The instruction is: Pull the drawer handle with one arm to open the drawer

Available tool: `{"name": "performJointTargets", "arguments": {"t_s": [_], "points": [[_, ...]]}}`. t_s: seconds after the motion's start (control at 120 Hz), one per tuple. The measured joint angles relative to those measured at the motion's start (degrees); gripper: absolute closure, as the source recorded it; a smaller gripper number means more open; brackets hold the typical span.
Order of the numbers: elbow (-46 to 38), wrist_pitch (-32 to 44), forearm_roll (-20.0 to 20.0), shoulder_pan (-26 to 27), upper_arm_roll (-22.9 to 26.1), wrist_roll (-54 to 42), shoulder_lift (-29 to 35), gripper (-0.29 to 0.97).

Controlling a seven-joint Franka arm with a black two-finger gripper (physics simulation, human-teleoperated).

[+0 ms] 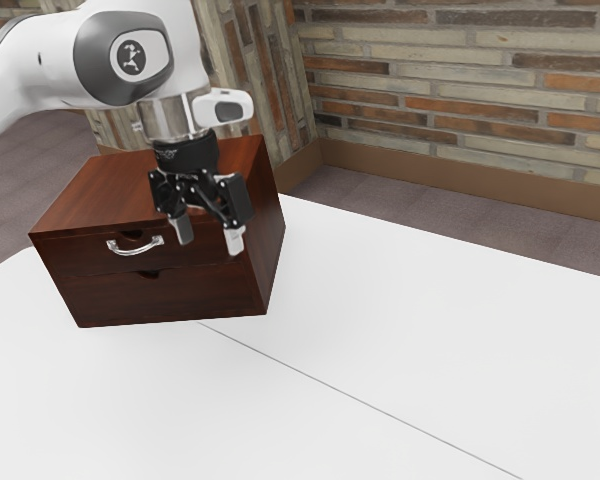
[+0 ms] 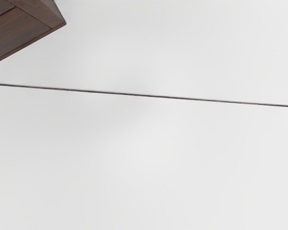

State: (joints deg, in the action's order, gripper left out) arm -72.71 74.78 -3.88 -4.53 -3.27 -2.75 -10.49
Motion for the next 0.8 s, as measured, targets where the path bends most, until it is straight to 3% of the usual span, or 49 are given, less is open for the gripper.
{"name": "performJointTargets", "arguments": {"t_s": [0.292,0.392,0.508,0.633,0.8], "points": [[0.6,1.1,0.0,0.4,-0.2,-0.2,-0.1,0.0],[10.2,-1.6,0.2,0.6,-0.2,0.0,0.6,0.0],[13.0,-4.2,0.3,0.8,0.0,0.6,0.9,0.0],[12.6,-4.8,0.5,0.8,-0.1,1.1,0.6,0.0],[5.5,-0.4,1.0,0.8,-0.2,1.5,-0.2,0.0]]}}
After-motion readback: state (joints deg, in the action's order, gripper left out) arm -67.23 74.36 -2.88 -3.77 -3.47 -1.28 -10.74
